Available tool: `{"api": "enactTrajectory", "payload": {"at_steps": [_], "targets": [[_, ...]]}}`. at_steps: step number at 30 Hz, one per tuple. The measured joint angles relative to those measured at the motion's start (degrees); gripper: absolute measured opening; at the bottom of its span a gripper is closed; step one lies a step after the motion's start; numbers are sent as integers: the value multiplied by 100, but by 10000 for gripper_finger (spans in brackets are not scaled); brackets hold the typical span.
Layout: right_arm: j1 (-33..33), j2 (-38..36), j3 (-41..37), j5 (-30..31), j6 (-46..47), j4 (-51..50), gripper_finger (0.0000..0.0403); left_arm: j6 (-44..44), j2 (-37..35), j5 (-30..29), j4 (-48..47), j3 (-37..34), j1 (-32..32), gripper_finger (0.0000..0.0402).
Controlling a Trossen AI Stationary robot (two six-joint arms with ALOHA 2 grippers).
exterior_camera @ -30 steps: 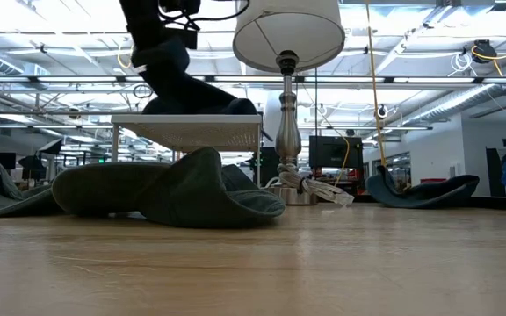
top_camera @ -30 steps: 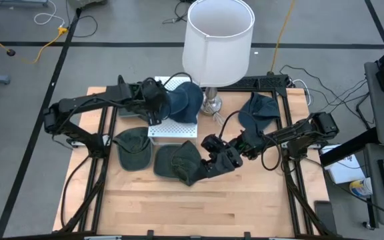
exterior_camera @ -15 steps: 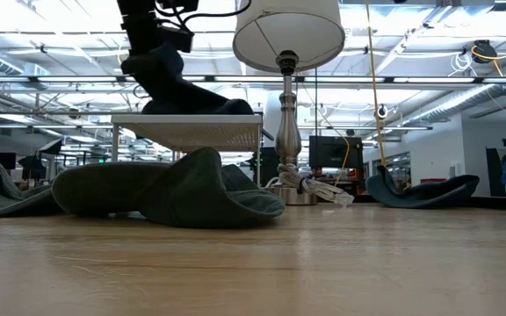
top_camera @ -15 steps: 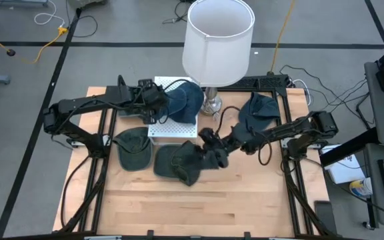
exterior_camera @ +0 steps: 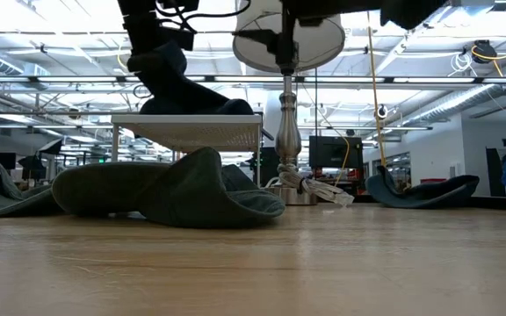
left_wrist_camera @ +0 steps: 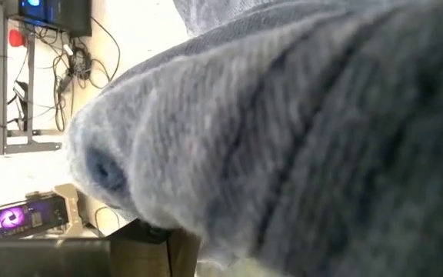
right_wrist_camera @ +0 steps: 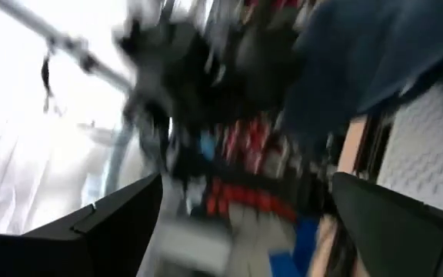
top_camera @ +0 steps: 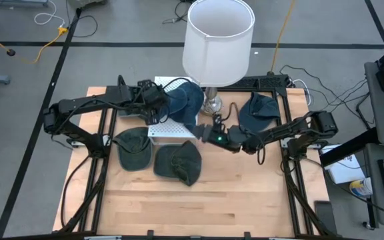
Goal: Pick & Place hat
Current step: Stack the bottom blue cap on the blue cap on the shelf
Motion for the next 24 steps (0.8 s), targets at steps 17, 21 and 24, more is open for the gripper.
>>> {"api": "enactTrajectory", "payload": {"at_steps": [17,21,24], "targets": [[-342,519,438,1360,871,-595,368,-46,0,311,633,0,0,204],[-357,1009,854,1310,997,-583,352,-39,0,330,633,0,0,194],[-405,1317,1178,1298,1054,-534,342,-38,0,334,641,0,0,187]]}}
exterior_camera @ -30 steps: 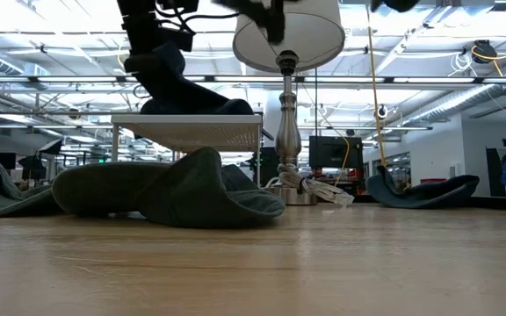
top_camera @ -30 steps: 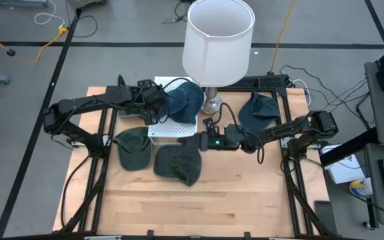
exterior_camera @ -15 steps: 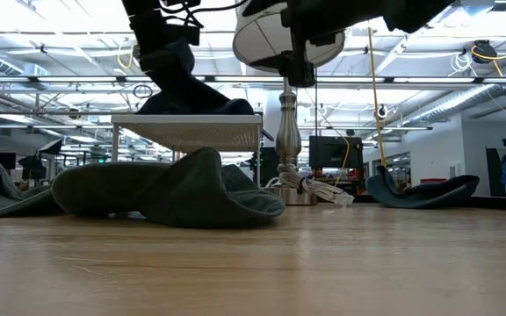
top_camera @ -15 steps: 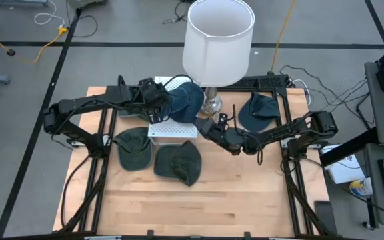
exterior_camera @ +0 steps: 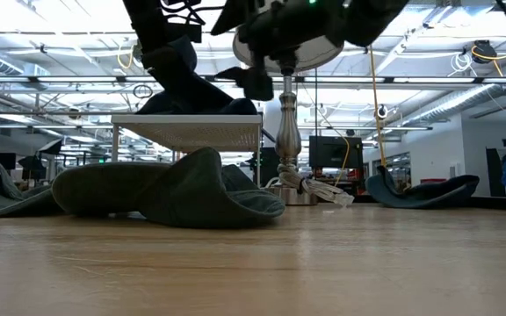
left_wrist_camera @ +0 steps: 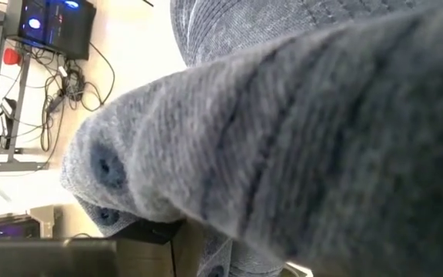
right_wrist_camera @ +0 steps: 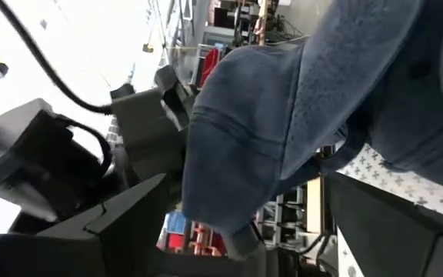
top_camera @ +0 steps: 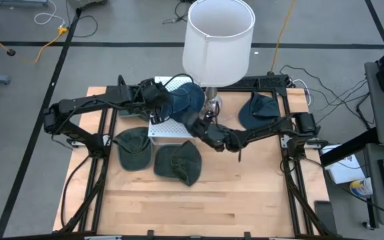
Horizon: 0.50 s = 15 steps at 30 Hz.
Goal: Pick & Place hat
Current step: Stack the bottom blue cap on the blue cap on the shelf
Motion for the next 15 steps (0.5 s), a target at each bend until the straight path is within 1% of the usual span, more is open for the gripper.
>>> {"api": "enactTrajectory", "payload": {"at_steps": [7,11,13,15], "targets": [[-225,570,378,-14,523,-22,339,-27,0,144,0,0,-1,183],[-342,654,412,-3,647,59,336,-39,0,164,0,0,-2,189],[-395,690,446,-6,573,73,326,-41,0,233,0,0,0,192],[-432,692,450,-16,497,90,308,-16,0,260,-2,0,-2,196]]}}
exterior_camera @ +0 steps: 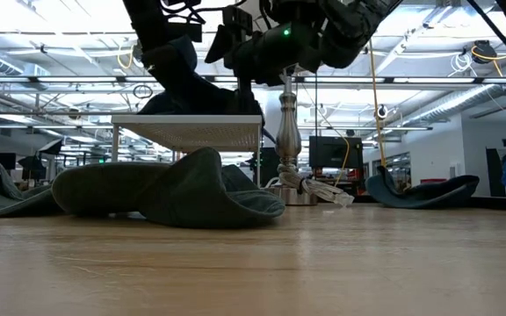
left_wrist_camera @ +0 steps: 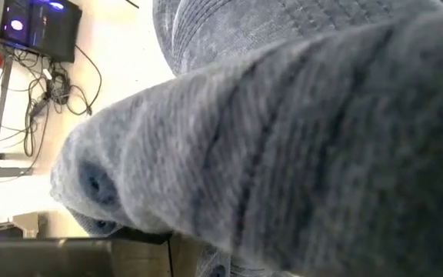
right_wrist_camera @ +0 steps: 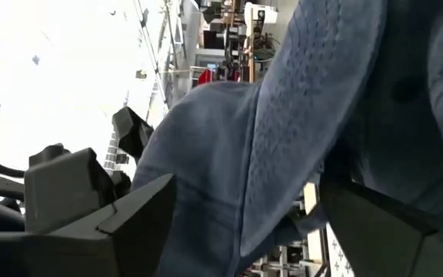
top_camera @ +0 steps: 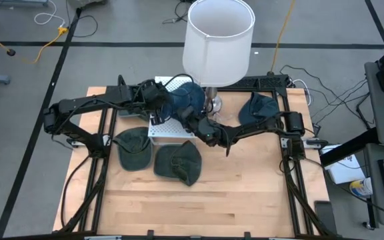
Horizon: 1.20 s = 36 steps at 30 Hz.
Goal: Pick & Place hat
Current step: Stack the bottom blue cap on the blue cap on the shelf
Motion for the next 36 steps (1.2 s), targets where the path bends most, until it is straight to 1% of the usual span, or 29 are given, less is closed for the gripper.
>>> {"api": "enactTrajectory", "payload": {"at_steps": [3,6,10,13,14,15,18,21,24,26,30,33,36], "targets": [[-13,7,0,11,3,80,265,16,0,9,1,0,0,201],[-13,7,0,13,149,89,209,28,0,12,0,0,0,204],[-13,7,0,17,184,69,120,35,0,12,-1,0,0,201],[-13,7,-2,36,178,81,40,136,0,12,-78,0,2,195],[-13,7,-2,31,164,101,22,182,0,11,-131,0,0,193],[-14,4,-2,31,149,109,14,213,0,9,-185,0,0,191],[-14,-2,-2,45,260,104,13,224,0,8,-480,0,0,189],[-9,0,-2,186,226,101,7,199,0,10,-1166,-1,0,192],[-14,0,-4,186,182,94,7,94,0,7,-1888,-2,0,199],[-31,0,-4,167,192,105,7,-91,0,3,-2199,-2,0,205],[-40,0,-4,164,188,99,7,-521,-112,12,-2326,-9,54,208],[-40,0,-4,161,182,73,7,-722,-319,5,-2372,-9,67,202],[-40,0,-7,153,172,64,7,-841,-643,71,-2144,-9,55,192]]}}
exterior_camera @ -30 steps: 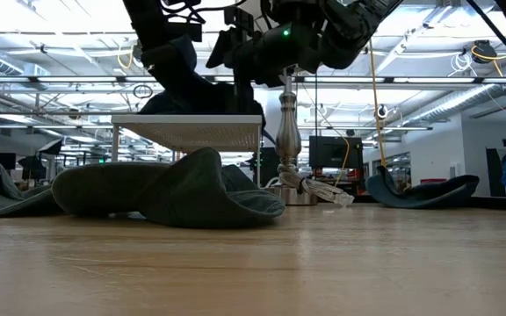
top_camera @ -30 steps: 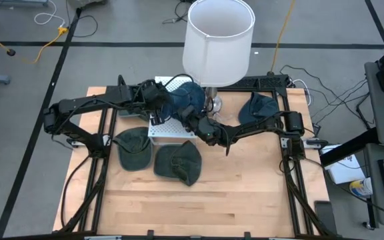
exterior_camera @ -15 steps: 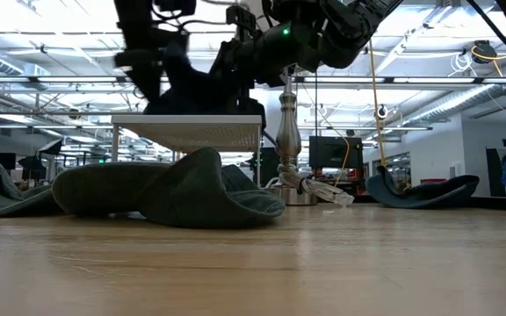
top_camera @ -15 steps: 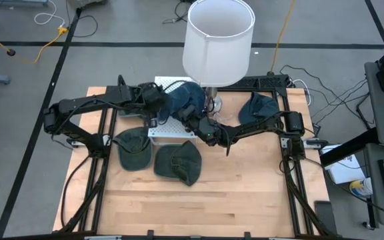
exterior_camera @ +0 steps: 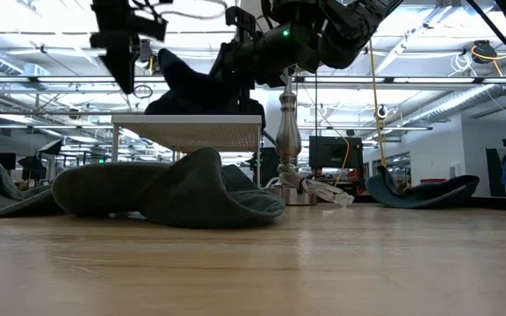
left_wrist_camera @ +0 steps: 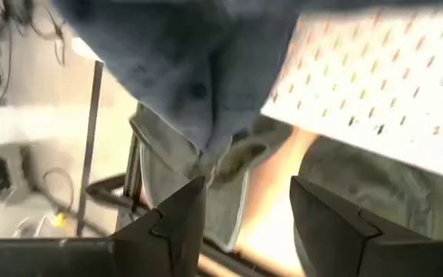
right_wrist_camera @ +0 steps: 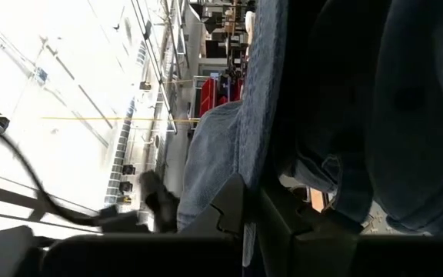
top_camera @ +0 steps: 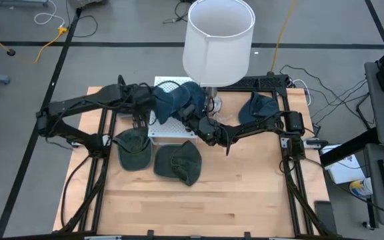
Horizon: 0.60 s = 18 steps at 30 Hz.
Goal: Pick & Place hat
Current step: Stack the bottom blue cap on the blue cap on the shelf
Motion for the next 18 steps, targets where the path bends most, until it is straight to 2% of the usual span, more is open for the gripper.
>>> {"api": "enactTrajectory", "payload": {"at_steps": [6,14,18], "targets": [[-2,0,-4,-244,-12,-7,7,647,-714,826,917,2,5,173],[-2,0,-4,-547,1,27,7,2946,-1106,1733,1080,2,4,162],[-1,0,-4,-570,52,37,8,3818,-1112,1870,932,2,6,162]]}}
